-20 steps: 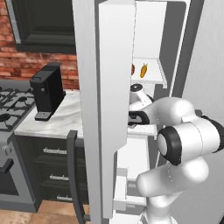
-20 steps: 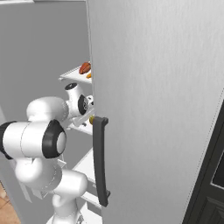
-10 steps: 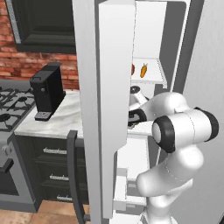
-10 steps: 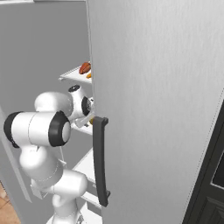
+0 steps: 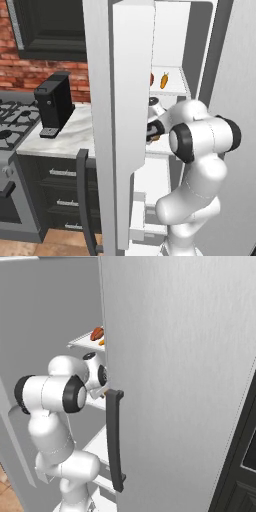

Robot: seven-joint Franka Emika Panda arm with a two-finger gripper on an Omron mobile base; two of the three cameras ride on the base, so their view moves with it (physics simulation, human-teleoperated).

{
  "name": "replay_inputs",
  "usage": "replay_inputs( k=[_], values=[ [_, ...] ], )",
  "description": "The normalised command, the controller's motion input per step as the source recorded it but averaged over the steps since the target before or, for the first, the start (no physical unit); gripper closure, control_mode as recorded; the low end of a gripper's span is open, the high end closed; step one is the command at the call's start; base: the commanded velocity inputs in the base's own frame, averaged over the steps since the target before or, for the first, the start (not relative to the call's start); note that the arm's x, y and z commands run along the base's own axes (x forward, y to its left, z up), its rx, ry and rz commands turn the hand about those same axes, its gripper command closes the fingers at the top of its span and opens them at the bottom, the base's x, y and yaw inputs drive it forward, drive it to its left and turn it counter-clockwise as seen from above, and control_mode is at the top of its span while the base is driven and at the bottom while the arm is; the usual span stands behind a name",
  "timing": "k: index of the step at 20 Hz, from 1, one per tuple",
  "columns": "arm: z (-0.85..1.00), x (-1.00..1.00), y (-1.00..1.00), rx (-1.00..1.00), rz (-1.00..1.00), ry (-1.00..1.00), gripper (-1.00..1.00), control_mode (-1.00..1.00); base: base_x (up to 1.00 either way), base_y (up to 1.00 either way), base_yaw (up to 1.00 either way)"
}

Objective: Take the bell pepper and squash from the second highest rack and move them to the highest rack where the carrot and sweet potato are located, to maximize freezer space. Close the freezer door after rearranging.

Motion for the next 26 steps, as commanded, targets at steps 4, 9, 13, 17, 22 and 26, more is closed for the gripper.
replay_inputs(
  k=[4, 9, 13, 17, 22, 26],
  values=[
    [-0.26, 0.16, -0.01, 0.00, 0.00, 0.00, -1.00, -1.00, 0.00, 0.00, 0.00],
    [-0.32, 0.00, -0.13, 0.00, 0.00, 0.00, -1.00, -1.00, 0.00, 0.00, 0.00],
    [-0.40, 0.00, -0.05, 0.00, 0.00, -0.02, -1.00, -1.00, 0.00, 0.00, 0.00],
    [-0.41, 0.02, 0.00, 0.00, 0.00, -0.09, 1.00, -1.00, 0.00, 0.00, 0.00],
    [-0.32, 0.00, 0.00, 0.00, 0.00, -0.17, 1.00, -1.00, 0.00, 0.00, 0.00],
    [-0.24, -0.04, 0.00, 0.00, 0.00, -0.17, 1.00, -1.00, 0.00, 0.00, 0.00]
  ],
)
